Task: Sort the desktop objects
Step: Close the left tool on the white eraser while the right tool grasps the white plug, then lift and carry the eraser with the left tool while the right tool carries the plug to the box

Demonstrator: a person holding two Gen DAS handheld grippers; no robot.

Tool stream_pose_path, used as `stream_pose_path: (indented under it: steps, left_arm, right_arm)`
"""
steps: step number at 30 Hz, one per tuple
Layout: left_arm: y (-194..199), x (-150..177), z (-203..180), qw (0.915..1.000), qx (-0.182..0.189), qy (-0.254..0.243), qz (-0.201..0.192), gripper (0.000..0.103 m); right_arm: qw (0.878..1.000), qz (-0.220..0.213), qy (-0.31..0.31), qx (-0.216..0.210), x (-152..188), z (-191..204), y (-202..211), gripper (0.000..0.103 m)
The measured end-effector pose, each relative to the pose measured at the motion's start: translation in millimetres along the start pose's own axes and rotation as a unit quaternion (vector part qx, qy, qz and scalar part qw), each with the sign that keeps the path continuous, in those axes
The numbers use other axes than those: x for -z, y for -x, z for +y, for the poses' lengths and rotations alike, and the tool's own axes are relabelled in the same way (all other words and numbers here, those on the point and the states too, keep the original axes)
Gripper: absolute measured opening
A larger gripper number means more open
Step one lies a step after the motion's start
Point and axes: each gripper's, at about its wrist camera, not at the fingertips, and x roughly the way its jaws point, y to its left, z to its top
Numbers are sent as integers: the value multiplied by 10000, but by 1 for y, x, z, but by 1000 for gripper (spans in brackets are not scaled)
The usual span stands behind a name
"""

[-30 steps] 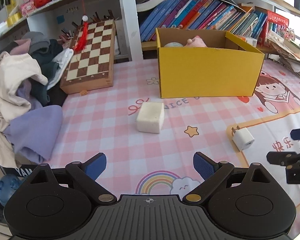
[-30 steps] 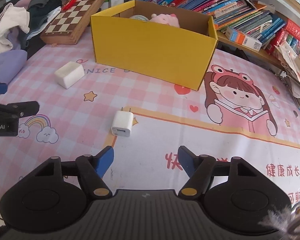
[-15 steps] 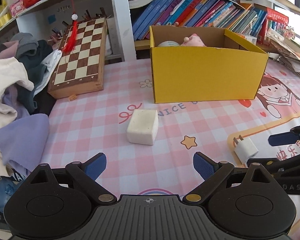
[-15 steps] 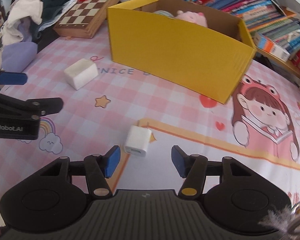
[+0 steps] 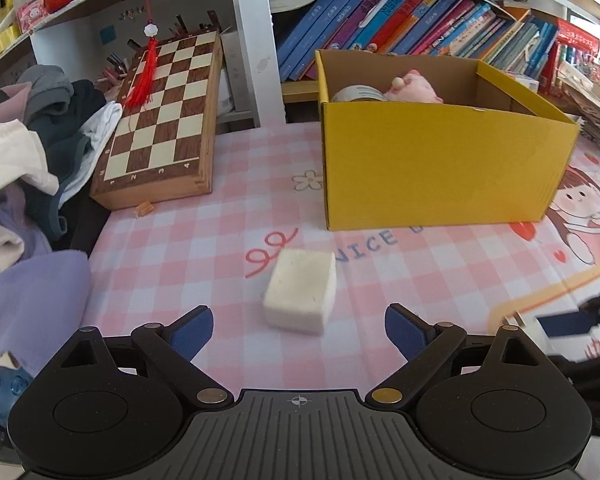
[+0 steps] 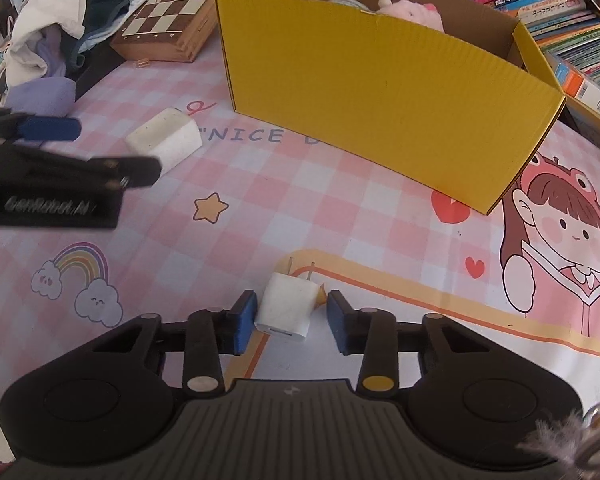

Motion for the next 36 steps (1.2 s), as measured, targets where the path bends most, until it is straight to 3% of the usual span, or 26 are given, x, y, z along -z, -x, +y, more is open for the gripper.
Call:
stream_pose_path:
  steps: [16,21,25,26,36]
  left_arm:
    - [-35,-10,-6,9997,-31,-145,192,78]
    - [-45,-11,-4,9995,-174,-57,276,62]
    - [-48,-9,-2,9994,-72,101,313,53]
    - [-47,-9,-2,9995,-28,108,306,46]
    - [-29,-4,-7,9989,174,267,334,40]
  right_arm:
    - [9998,5,209,-23,5,-5,4,25]
    - [9998,20,180,4,7,-10,6,25]
    - [9999,-5,89,63,11,-17,12,25]
    - [9999,-11,66,77,12,-18,13,25]
    - [9997,-83,-149,198,23,-29,28,25]
